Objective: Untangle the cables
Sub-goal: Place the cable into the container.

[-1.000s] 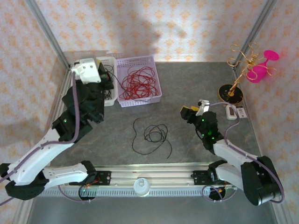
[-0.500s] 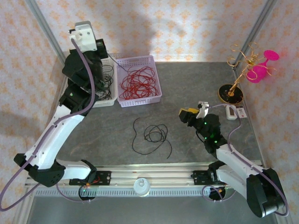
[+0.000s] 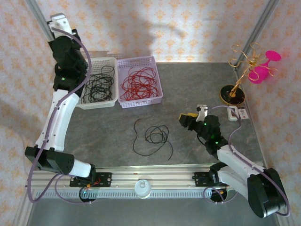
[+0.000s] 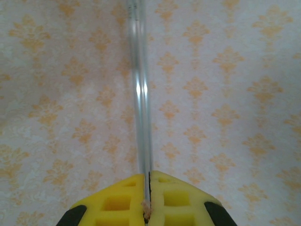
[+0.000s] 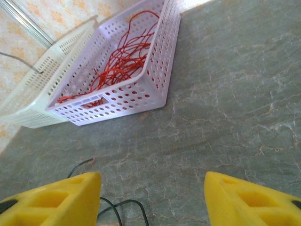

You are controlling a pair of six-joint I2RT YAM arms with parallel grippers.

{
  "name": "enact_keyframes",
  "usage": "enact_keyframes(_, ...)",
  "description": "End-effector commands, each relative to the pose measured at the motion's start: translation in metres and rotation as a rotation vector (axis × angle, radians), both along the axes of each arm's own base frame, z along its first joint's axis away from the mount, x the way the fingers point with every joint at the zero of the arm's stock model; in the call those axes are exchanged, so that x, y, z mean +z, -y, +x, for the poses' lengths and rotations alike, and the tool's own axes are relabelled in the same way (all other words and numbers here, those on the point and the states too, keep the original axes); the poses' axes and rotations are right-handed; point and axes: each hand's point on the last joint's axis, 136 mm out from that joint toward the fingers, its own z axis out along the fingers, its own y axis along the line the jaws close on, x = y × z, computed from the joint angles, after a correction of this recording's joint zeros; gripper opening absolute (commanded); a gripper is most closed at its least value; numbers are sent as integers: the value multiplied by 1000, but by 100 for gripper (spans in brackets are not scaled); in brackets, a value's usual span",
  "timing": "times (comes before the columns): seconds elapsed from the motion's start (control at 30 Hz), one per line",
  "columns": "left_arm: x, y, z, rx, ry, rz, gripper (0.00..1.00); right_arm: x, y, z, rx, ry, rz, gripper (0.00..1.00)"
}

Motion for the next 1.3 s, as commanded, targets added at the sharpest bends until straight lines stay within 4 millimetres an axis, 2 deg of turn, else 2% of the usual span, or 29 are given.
enact_keyframes(0.0, 4, -11, -2, -31, 54, -35, 0, -4, -6, 0, 32, -11, -14, 59)
enact_keyframes(0.1, -12, -27, 1, -11, 41, -49, 0, -6, -7, 1, 35, -21, -18, 59)
enact_keyframes(0.27, -52, -41, 18, -32, 2, -79, 0, -5, -9, 3, 44, -27, -12, 58)
enact_keyframes(0.4, -73, -39, 37, -63, -38, -87, 0, -4, -9, 3, 45, -31, -14, 58)
enact_keyframes(0.63, -92, -34, 65, -115, -51, -131, 0, -8, -7, 2, 35, -42, -24, 58)
enact_keyframes(0.7, -105, -35, 71, -118, -61, -146, 0, -10, -6, 2, 33, -45, -28, 58)
enact_keyframes(0.8, -136, -32, 84, -147, -95, -178, 0, -11, -7, 2, 33, -47, -28, 58)
enact_keyframes(1.03, -240, -25, 108, -182, -247, -321, 1, -12, -7, 3, 34, -53, -35, 58)
enact_keyframes(1.13, -285, -25, 115, -169, -348, -384, 19, -12, -7, 4, 31, -58, -36, 58)
enact_keyframes(1.27, -334, -20, 124, -171, -485, -440, 33, -11, -7, 5, 32, -58, -32, 58)
